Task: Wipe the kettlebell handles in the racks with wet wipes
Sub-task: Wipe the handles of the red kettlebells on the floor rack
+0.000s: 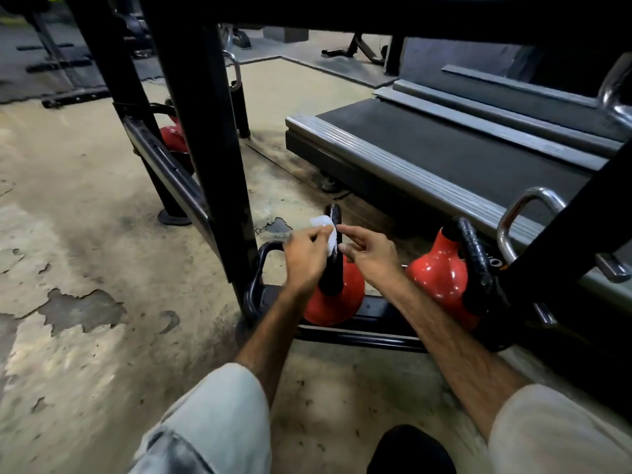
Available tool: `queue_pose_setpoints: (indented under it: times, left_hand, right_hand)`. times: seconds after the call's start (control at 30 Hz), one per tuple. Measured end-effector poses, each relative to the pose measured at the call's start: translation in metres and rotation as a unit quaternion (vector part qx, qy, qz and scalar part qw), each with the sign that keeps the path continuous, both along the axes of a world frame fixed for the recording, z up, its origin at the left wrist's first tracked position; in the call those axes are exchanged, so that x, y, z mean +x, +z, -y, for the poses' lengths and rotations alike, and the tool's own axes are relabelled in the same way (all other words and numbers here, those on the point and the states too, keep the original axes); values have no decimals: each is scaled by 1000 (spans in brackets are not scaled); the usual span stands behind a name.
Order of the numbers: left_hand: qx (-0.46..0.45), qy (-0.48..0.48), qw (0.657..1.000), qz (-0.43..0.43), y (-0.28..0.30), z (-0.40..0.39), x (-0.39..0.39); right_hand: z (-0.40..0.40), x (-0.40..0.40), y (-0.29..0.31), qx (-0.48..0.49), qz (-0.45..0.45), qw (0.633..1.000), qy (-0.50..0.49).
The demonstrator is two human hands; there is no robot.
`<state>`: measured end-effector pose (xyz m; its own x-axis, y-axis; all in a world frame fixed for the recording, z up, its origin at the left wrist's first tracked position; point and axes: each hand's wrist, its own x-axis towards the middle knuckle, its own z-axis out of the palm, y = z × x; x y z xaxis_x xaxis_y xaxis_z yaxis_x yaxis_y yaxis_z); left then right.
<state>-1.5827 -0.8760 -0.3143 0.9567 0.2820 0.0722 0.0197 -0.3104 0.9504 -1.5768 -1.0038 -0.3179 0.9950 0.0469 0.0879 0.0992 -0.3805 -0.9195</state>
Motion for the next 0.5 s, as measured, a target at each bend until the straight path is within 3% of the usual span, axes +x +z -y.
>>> queue_pose_setpoints:
  times: [0.17, 0.27, 0.4, 0.5]
  left_hand:
    - [5, 38, 998, 51, -29, 6, -70]
    - [14, 38, 997, 62, -31, 6, -65]
    - [91, 27, 993, 72, -21, 13, -48]
    - [89, 18, 992, 84, -36, 13, -65]
  right_hand:
    - [1, 0, -6, 33, -4, 999, -2]
    - [2, 2, -13, 37, 1, 999, -11]
    - [6, 2, -17, 21, -4, 1000, 3]
    - [7, -3, -17, 43, -12, 999, 13]
